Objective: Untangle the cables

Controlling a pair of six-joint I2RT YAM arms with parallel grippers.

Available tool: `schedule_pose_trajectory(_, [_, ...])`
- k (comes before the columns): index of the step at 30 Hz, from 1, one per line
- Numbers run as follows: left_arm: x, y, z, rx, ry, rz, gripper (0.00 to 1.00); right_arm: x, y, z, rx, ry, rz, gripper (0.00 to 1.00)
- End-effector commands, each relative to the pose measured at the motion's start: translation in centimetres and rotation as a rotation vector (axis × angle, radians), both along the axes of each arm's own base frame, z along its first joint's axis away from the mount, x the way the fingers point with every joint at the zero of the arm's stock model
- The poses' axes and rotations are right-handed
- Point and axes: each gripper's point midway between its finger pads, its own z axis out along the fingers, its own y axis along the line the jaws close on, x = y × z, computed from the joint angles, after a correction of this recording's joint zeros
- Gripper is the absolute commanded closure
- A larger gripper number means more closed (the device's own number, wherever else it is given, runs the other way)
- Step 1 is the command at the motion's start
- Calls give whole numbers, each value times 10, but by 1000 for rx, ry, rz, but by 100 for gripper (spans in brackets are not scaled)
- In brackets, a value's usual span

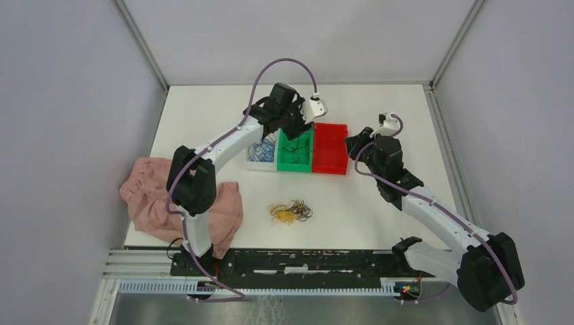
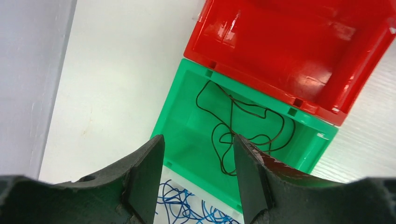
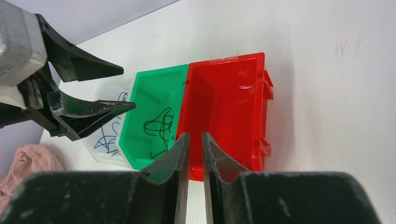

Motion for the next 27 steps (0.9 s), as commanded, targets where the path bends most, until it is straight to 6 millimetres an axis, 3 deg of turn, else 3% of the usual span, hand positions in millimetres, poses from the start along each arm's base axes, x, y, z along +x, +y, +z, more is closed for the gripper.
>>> schedule_pose_trajectory(1, [-15, -8, 34, -80, 44, -27, 38, -2, -5, 14, 22, -36, -18, 79])
schedule_pose_trajectory(5, [-16, -16, 22, -93, 87, -42, 44, -3, -6, 12, 21, -32, -19, 79])
schedule_pose_trajectory(9, [-15, -18, -6, -61, 132, -42, 49, -4, -7, 8, 14, -23, -23, 79])
schedule_pose_trajectory(12, [-15, -15, -18, -38, 150, -37, 49, -5, -7, 7, 6, -23, -19, 79])
schedule_pose_trajectory(14, [-22, -11, -17, -41, 169, -42, 43, -5, -5, 9, -6, -35, 1, 79])
schedule_pose_trajectory(18, [-38, -5, 22, -132, 197, -67, 27, -10, 8, 10, -3, -52, 86, 73])
schedule_pose_trajectory(22, [-69, 11, 65, -209, 235, -94, 17, -26, 39, 1, -10, -41, 245, 62])
schedule_pose_trajectory(27, [-127, 42, 75, -218, 307, -113, 13, -68, 95, -40, -117, 35, 509, 53])
